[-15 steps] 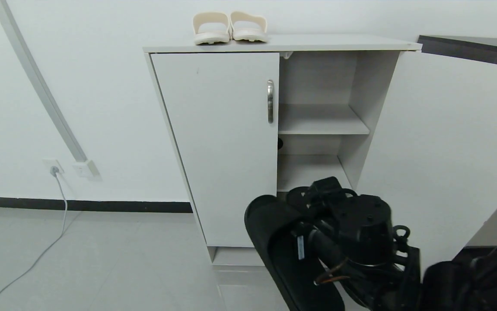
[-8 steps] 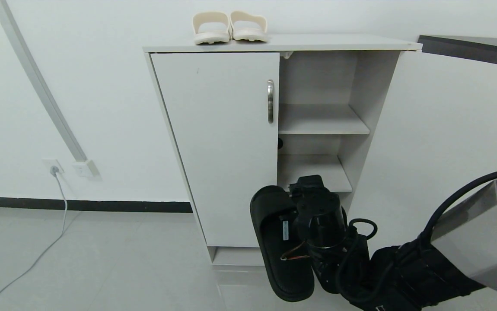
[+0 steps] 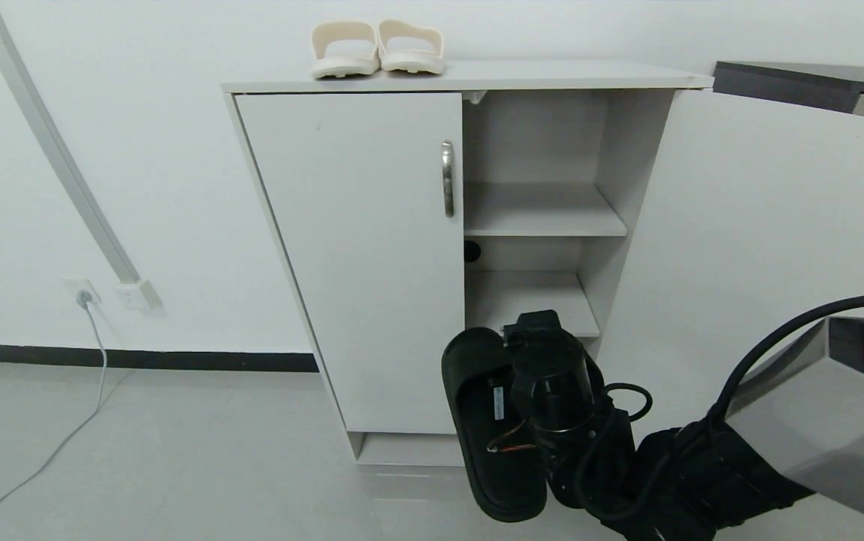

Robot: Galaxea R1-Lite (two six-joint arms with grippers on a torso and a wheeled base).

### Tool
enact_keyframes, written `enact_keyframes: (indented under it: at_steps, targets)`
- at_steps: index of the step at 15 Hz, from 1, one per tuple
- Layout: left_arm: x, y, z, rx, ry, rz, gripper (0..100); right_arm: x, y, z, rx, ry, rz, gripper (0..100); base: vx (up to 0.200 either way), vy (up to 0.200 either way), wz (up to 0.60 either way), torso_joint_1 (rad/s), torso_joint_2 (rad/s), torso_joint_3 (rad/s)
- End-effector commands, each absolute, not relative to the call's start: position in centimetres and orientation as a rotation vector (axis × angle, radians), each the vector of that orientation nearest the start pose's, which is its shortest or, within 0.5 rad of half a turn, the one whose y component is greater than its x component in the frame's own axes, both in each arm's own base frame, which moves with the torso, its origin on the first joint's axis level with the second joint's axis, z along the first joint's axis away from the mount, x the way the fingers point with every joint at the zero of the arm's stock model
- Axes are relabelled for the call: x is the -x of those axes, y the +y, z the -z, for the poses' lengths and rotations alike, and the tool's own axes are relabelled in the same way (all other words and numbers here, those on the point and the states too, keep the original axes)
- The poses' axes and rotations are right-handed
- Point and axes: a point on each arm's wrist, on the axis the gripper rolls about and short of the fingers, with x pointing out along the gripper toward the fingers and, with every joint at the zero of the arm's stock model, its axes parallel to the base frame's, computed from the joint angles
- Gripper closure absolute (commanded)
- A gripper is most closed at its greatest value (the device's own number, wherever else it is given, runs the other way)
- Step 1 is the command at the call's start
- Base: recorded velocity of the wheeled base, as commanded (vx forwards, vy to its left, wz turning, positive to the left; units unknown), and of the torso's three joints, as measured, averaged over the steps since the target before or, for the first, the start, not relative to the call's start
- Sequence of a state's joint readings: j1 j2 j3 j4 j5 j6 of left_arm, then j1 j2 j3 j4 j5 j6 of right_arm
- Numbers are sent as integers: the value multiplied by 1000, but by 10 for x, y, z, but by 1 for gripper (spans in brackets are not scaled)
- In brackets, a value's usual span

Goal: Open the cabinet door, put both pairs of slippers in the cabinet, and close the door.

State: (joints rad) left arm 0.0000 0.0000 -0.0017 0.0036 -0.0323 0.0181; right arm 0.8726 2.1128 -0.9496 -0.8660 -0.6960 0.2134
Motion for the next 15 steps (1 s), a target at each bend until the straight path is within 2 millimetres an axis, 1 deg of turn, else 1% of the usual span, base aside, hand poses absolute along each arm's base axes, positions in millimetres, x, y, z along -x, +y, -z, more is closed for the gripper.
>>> enact_keyframes:
  at_steps: [1, 2, 5, 10, 15]
  targets:
    - [23, -1, -76, -18, 3, 32, 100, -262, 286, -96, 1, 231, -143, 100, 0, -200, 0, 7, 7, 2]
    - [23, -1, -76, -18, 3, 32, 100, -262, 286, -95, 4, 233, -140, 100, 0, -200, 0, 7, 2, -2]
    - [23, -1, -76, -20, 3, 32, 100, -266, 283, -93, 3, 234, -127, 100, 0, 0, 0, 0, 0, 0]
    - [23, -1, -76, -18, 3, 32, 100, -280, 274, -84, 13, 249, -82, 100, 0, 0, 0, 0, 0, 0]
    - [23, -1, -76, -18, 3, 32, 100, -282, 274, -84, 8, 245, -80, 100, 0, 0, 0, 0, 0, 0]
